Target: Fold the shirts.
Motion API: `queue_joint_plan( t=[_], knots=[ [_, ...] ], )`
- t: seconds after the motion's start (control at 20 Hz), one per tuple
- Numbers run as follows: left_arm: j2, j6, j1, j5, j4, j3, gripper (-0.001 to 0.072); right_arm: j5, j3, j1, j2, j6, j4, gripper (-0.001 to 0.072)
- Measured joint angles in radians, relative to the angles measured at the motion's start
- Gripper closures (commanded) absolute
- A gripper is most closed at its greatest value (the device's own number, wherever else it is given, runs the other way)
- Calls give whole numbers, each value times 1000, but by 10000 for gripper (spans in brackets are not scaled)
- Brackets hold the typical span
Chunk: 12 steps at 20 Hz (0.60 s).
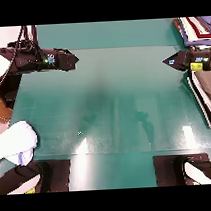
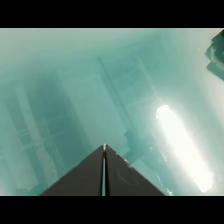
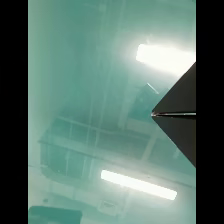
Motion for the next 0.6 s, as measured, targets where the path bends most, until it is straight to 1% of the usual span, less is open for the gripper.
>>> queue_joint_plan(
  t=[0.6],
  knots=[
    [0,0,0,22,0,0,680,9,0,4,0,0,1,691]
  ],
)
